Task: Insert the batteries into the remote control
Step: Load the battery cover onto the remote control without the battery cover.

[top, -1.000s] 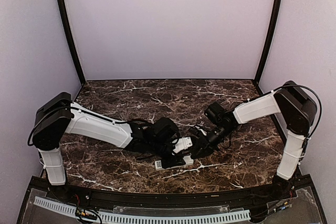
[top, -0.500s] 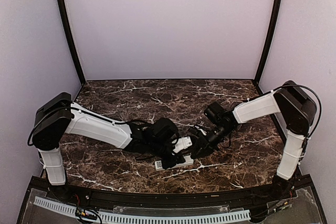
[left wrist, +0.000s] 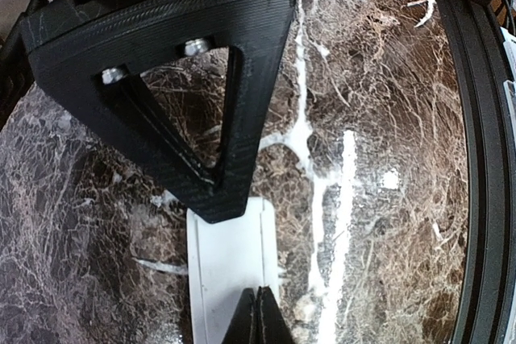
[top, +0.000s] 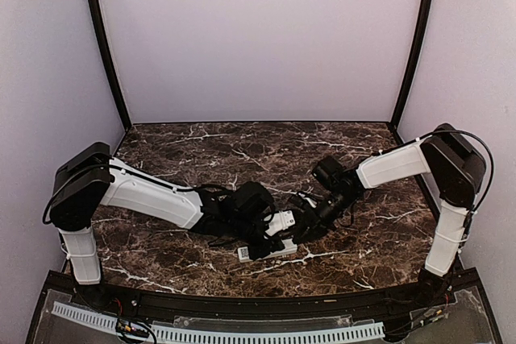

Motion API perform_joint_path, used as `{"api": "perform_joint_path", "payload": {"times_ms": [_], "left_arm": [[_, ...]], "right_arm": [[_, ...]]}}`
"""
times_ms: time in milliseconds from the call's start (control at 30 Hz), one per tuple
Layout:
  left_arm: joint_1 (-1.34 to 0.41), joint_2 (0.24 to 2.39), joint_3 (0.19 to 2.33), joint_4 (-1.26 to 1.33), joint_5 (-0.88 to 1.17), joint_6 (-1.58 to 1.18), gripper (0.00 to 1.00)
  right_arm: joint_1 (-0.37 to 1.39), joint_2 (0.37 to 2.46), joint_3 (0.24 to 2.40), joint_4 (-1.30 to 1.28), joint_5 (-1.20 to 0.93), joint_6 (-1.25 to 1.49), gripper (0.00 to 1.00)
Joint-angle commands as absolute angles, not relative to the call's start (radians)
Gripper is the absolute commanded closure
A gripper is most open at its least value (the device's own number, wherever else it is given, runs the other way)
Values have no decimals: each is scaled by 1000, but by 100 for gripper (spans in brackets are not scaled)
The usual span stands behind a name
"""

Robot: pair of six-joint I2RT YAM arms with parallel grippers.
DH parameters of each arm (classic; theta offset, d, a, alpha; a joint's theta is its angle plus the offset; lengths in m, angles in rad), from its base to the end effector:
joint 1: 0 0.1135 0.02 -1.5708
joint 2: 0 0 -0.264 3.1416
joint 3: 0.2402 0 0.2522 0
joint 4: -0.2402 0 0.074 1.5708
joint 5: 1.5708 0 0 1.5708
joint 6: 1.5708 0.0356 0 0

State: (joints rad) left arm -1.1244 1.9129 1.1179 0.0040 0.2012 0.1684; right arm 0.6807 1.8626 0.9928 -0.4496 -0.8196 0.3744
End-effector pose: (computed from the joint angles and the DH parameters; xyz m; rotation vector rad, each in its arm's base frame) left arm 0.1660 -0.3634 0.1519 1.5577 1.8955 -0.6831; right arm 0.2356 0.2243 0.1226 0.5564 -2.6365 -1.1810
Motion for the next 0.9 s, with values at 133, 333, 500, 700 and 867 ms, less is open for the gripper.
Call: {"api": "perform_joint_path", "payload": {"times_ms": [133,333,500,700,867], "left_arm": [[-1130,1969,1066,-152,196,192,100],[-1131,1990,1060,-179,209,182,100],[-1131,1991,1057,-185,208,176,100],[-1131,1992,1049,-189,202,172,100],[-1131,1992,1048,-189,199,168,100]], "right_arm": [[700,1854,1033,-481,-696,364,88],[700,1849,1050,-510,-677,356,85],[699,1838,1066,-552,-656,334,85],[699,1756,1083,-598,-669,318,94],[702,1709,1024,-511,-785,349,100]]}}
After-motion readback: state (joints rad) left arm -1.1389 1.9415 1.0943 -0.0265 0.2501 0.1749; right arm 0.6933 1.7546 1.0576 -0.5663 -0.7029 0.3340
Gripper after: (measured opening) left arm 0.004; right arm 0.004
